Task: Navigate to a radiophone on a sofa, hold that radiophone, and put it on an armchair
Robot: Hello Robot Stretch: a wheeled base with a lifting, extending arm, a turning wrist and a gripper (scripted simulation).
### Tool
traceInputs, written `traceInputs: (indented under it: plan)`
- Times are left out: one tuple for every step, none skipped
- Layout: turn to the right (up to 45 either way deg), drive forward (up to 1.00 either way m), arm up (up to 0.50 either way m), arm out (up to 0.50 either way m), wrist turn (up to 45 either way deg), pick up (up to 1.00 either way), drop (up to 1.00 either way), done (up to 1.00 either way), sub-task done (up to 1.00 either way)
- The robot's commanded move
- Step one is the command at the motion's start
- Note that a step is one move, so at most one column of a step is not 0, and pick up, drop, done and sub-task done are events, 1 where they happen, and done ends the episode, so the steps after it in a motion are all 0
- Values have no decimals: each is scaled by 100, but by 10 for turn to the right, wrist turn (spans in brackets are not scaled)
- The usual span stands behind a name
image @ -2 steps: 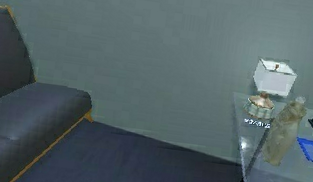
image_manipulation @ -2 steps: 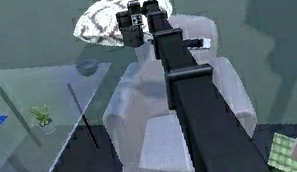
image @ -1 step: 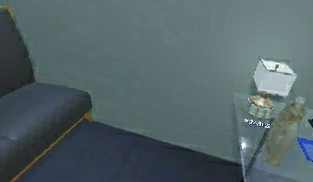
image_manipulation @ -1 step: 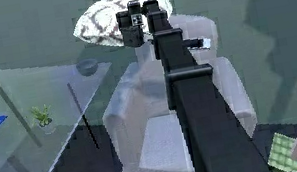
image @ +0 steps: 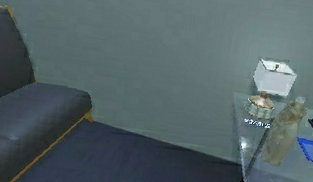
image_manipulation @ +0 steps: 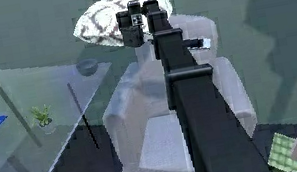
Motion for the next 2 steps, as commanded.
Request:
traceInputs:
  plan:
    - [0, 0, 0, 0, 0, 0, 100, 0, 0]
    - [0, 0, 0, -10, 0, 0, 0, 0, 0]
